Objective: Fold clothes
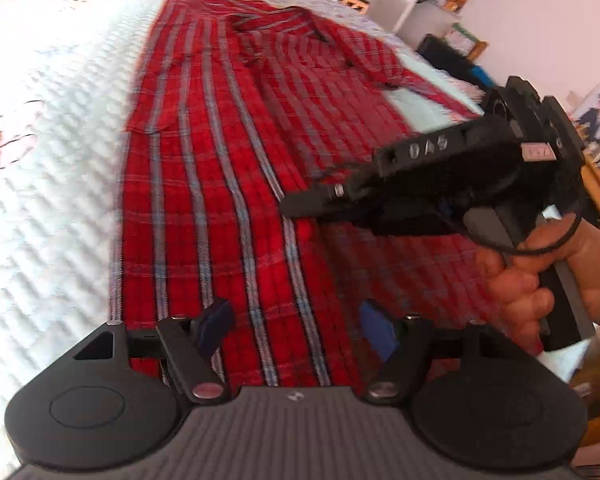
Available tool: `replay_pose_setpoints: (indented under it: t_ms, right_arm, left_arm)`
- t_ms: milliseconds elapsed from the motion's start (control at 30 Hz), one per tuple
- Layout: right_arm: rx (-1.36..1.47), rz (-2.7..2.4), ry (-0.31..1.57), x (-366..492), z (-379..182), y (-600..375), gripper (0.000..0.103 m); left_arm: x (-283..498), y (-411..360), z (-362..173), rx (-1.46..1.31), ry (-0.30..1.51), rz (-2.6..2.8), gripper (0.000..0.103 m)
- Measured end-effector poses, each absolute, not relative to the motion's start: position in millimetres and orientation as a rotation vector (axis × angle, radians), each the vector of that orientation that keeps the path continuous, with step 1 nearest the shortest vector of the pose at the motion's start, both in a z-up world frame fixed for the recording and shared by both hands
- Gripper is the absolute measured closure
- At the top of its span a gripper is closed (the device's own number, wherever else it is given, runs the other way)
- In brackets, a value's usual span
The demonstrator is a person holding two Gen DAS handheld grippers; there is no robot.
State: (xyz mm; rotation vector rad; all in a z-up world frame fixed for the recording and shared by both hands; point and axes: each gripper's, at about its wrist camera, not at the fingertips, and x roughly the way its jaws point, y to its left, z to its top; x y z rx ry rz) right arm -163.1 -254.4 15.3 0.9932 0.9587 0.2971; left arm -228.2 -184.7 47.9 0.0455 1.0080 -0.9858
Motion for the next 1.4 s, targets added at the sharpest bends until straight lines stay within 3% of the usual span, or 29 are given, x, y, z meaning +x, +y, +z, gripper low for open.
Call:
replay_pose_setpoints:
  t_ms: [467, 767, 833, 900, 1000, 1400]
  right_arm:
    - [1.016, 0.255, 1.000, -172, -11, -270, 0.100]
    - [0.856, 0.265, 1.031, -161, 11, -258, 0.101]
    - [0.877, 0.263, 1.028, -163, 14, -261, 0.101]
    - [0.860, 0.237, 1.051, -163, 9, -263, 0.101]
    - [0.842, 0.246, 1.070, -156, 8, -263, 0.100]
    - [0.766, 0.271, 1.035, -153, 76, -284, 0.095]
  left_arm:
    - [-228, -194, 37, 0.074, 1.083, -1.010, 0.029]
    - [-154, -171, 69, -0.240, 0.891, -0.828, 0.029]
    - [-152, -176, 51, -0.246, 0.895, -0.846, 0.027]
    - [-152, -182, 18, -0.211, 1.002, -0.794, 0.034]
    - [-172, -180, 15, -0.147, 0.918, -0.790, 0.034]
    - [-214, -127, 51, -0.217, 0.980, -0.623, 0.033]
